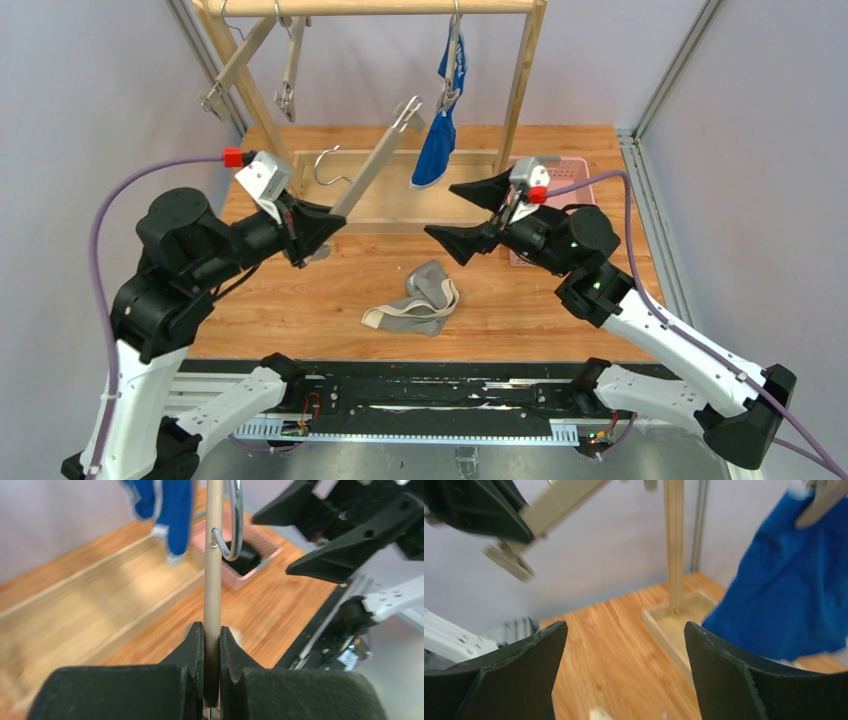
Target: Remove the underwear clipped to the hanger
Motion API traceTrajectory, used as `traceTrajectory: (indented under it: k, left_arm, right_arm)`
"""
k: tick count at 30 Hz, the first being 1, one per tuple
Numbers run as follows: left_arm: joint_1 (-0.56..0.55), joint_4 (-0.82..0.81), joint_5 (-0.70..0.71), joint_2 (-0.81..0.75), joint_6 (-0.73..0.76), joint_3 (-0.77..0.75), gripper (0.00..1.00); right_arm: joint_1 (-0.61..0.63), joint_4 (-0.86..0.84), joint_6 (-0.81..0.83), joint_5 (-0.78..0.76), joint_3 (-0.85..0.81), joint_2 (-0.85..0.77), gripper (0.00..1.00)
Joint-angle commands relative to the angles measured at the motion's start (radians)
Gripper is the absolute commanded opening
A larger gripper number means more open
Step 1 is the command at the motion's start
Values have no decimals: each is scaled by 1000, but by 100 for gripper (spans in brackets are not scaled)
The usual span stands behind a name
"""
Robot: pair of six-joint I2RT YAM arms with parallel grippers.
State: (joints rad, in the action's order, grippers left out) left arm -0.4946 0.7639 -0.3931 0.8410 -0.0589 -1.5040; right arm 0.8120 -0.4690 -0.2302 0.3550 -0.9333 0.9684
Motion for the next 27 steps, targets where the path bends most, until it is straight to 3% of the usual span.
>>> traceTrajectory:
  k: [1, 6, 12, 21, 27]
  left_arm:
    - [-6, 288, 334, -52, 38, -55, 0]
    - [-5, 332, 454, -35, 28, -20, 0]
    - [-5, 316, 497, 88, 39, -26, 0]
    - [2, 251, 514, 284, 59, -171, 0]
    - [101, 242, 406, 462, 59, -363, 0]
  right_arm:
    - [83, 505, 259, -261, -47, 0, 88]
    - [186, 704, 296, -442, -21, 71, 87]
    - [333, 753, 285, -554, 22, 206, 88]
    - [369, 629, 227, -459, 47, 363, 88]
    - [371, 645, 218, -361, -28, 553, 88]
